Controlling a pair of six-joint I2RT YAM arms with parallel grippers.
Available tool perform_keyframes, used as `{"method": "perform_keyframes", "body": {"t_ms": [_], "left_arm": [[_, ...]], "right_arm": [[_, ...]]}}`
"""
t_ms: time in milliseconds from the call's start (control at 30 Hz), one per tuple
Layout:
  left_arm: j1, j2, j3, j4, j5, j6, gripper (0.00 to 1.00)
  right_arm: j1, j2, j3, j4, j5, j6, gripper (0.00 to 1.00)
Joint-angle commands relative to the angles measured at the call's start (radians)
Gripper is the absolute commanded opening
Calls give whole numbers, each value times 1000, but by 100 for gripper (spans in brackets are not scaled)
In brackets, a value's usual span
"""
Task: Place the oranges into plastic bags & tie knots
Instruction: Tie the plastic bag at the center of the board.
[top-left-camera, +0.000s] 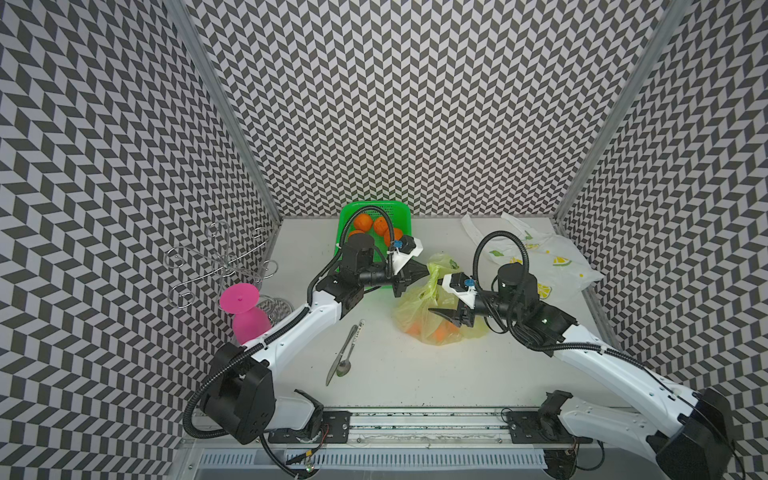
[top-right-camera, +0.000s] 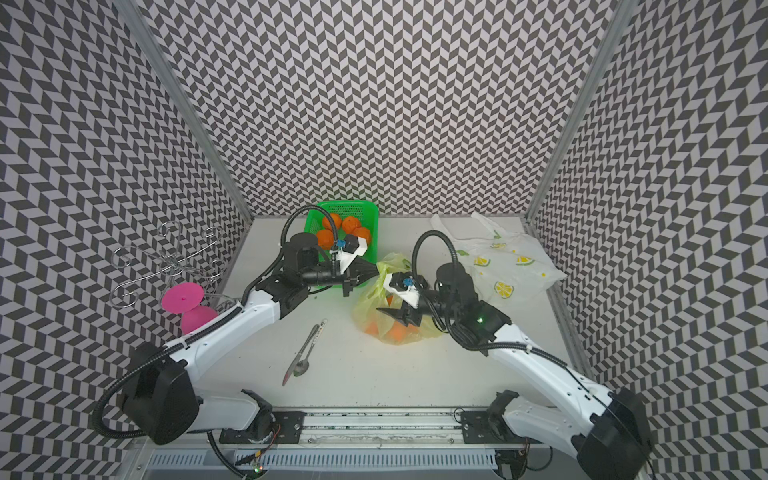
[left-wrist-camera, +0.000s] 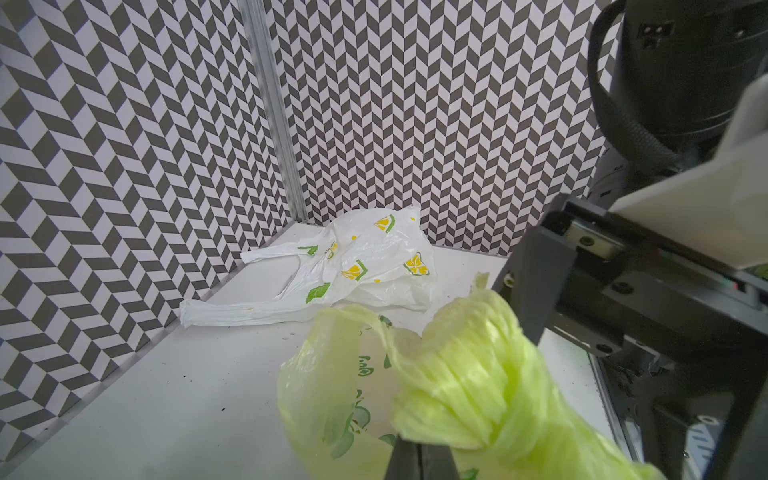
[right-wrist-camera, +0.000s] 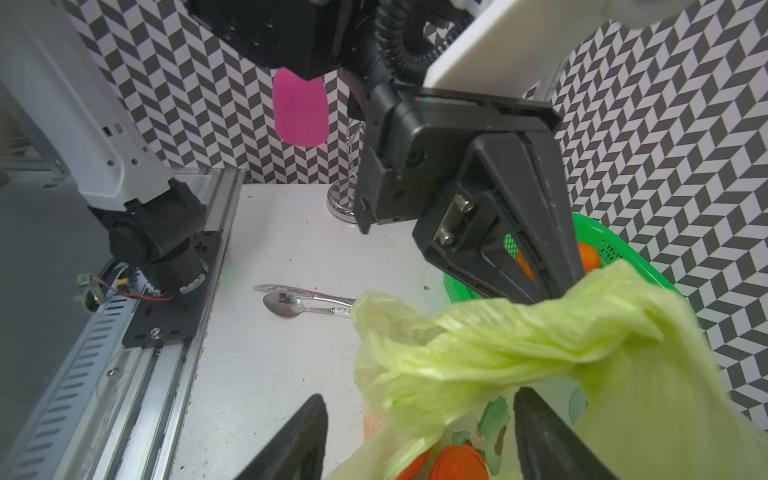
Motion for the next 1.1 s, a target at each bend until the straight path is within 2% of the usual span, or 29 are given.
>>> {"method": "perform_keyframes", "body": {"t_ms": [0, 133, 333, 533, 700, 833, 1000, 1067], "left_arm": [[-8, -3, -4, 27, 2, -11, 0], [-9, -4, -2, 26, 2, -11, 0], [-9, -14, -2, 20, -3, -4, 0], [-7, -37, -5, -4, -25, 38, 0], [4, -73, -10, -34, -67, 87, 0], [28, -95, -10, -50, -143, 121, 0], [66, -89, 10, -80, -277, 179, 0], [75, -78, 16, -85, -370, 227, 0]], "right_arm": [[9, 11, 5, 107, 48, 80, 68], [8, 15, 13, 106, 42, 95, 60], [7, -15, 20, 56, 86, 50, 31], [-3, -81, 11, -15, 127, -18, 15], [-42, -134, 3, -100, 72, -94, 6], [-82, -156, 24, -240, 61, -168, 1], [-119, -173, 56, -459, 124, -247, 0], [-128, -183, 35, -523, 171, -277, 0]]}}
